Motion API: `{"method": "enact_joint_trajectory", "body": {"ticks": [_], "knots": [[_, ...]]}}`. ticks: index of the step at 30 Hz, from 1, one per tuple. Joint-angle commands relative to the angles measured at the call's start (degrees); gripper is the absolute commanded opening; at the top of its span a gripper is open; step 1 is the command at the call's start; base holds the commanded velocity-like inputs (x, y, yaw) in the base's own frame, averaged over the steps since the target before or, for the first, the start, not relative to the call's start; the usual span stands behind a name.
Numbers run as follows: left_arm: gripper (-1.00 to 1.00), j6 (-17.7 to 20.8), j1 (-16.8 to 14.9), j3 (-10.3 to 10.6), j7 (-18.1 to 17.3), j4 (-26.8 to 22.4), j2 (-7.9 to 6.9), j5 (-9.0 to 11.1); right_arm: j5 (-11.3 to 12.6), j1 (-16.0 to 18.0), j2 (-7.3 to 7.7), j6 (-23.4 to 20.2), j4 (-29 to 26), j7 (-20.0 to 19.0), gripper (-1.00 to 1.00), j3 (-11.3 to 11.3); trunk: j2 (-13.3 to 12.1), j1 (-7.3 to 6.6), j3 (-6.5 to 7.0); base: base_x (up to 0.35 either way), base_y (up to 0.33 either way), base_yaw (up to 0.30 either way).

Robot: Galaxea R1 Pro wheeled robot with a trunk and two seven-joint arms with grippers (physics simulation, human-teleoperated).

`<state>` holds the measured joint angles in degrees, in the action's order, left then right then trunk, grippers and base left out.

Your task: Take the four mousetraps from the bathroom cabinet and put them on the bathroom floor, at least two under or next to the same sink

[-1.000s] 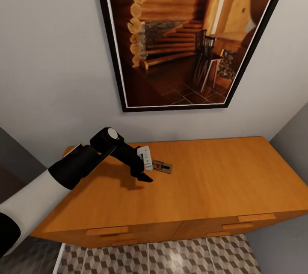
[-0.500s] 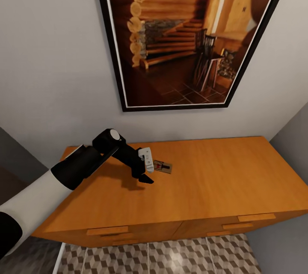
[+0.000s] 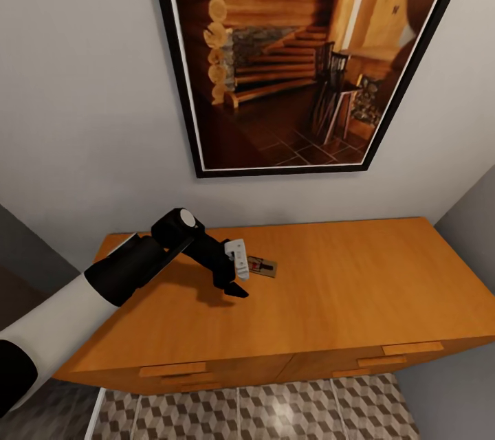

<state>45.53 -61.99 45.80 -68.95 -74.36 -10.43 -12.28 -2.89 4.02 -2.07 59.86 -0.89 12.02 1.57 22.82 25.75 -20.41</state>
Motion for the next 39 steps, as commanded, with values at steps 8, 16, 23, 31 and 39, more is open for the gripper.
{"method": "enact_joint_trajectory", "body": {"ticks": [8, 16, 23, 31, 39], "knots": [[1.0, 0.4, -0.1, 0.1, -0.3, 0.0, 0.06, -0.4, -0.4, -4.6, -0.45, -1.7, 0.0, 0.6, -1.0, 0.1, 0.1, 0.04, -0.09, 0.0, 0.0, 0.0], [1.0, 0.4, -0.1, 0.1, -0.3, -0.1, 0.13, -0.4, -0.3, -4.9, -0.73, -17.0, -0.3, -0.1, -1.0, 0.1, 0.1, 0.04, -0.09, 0.0, 0.0, 0.0], [1.0, 0.4, -0.1, 0.2, -0.3, 0.0, 0.75, -0.4, 2.2, -4.9, -0.35, -30.7, -0.8, -6.3, -1.0, 2.0, 0.1, 0.04, -0.09, 0.0, 0.0, 0.0], [1.0, 0.4, -0.1, 0.2, -0.3, 0.0, 1.4, -0.4, 8.5, -4.9, 1.41, -34.8, -1.2, -12.7, -1.0, 4.3, 0.1, 0.04, -0.09, 0.0, 0.0, 0.0], [1.0, 0.4, -0.1, 0.2, -0.3, 0.1, 1.79, -0.4, 8.8, -4.9, 1.14, -34.5, -1.2, -13.2, -1.0, 4.2, 0.1, 0.04, -0.09, 0.0, 0.0, 0.0]]}}
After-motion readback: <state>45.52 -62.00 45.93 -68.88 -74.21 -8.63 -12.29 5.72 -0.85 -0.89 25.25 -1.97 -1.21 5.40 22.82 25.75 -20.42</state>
